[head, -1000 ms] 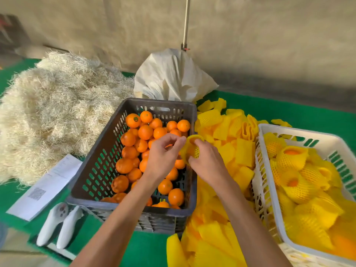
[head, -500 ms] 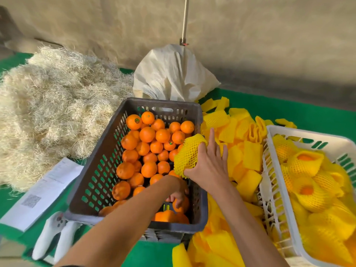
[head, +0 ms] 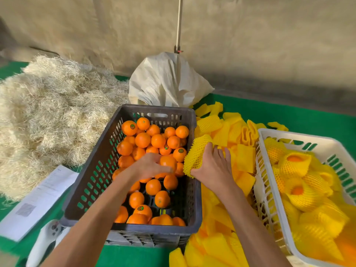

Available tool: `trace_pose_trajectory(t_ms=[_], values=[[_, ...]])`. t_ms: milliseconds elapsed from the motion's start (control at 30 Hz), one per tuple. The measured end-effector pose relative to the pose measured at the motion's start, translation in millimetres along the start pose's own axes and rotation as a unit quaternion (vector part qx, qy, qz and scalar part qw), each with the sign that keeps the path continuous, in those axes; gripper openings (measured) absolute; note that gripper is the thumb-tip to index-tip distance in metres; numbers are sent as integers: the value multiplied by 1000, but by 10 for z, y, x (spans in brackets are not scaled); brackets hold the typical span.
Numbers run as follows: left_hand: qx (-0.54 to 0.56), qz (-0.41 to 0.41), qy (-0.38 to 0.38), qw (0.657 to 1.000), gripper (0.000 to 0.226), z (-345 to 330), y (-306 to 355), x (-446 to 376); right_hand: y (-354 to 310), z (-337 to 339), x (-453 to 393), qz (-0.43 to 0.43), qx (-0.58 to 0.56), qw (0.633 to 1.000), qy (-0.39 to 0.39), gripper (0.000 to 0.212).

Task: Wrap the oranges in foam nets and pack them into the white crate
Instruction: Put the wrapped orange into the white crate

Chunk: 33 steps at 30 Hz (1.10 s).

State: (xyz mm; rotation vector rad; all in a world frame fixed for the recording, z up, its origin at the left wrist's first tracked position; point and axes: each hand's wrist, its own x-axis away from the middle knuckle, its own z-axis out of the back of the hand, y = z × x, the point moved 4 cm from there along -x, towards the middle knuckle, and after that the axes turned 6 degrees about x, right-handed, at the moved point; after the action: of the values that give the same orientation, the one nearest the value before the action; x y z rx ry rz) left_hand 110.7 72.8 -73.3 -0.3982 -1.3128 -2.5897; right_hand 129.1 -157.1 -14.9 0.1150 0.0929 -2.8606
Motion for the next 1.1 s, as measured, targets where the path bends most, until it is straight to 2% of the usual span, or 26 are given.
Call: trace_pose_trajectory(t_ms=[67,133,200,300,400,500,600,700,767,800,867,933,1033,1100], values=[[192,-46,25,980,54,122,143,244,-26,14,2,3,-3,1000,-3,99],[347,-88,-34,933,66,69,357,440,-84,11,6,16,-1,1000,-7,97],[371,-126,-88,916,70,-41,583,574,-162,1,9,45,-10,999,-10,94],[348,-138,-135,917,77,-174,792,694,-196,13,48,69,-45,996,-15,89],[373,-110,-149,909,90,-233,782,728,-129,49,121,82,-53,995,-8,92],[367,-94,-136,915,86,-276,770,715,-66,64,169,97,-58,994,-12,90],[343,-91,-90,931,68,-221,815,695,-4,136,178,87,-88,992,-22,85],[301,-94,-21,949,56,-107,870,685,53,233,204,84,-53,995,-8,86],[200,-117,43,972,46,-96,967,684,77,289,233,80,-42,996,22,82],[117,-134,90,980,50,-122,1012,674,70,321,252,79,-37,995,43,80],[-15,-161,186,969,50,-239,1113,675,44,372,297,76,-18,994,76,84],[-58,-167,246,953,53,-386,1206,699,66,388,345,66,-4,993,94,90],[-58,-175,293,938,62,-594,1317,688,249,423,411,47,-3,994,98,88],[-20,-178,292,939,65,-709,1401,668,414,479,476,53,-4,992,113,81]])
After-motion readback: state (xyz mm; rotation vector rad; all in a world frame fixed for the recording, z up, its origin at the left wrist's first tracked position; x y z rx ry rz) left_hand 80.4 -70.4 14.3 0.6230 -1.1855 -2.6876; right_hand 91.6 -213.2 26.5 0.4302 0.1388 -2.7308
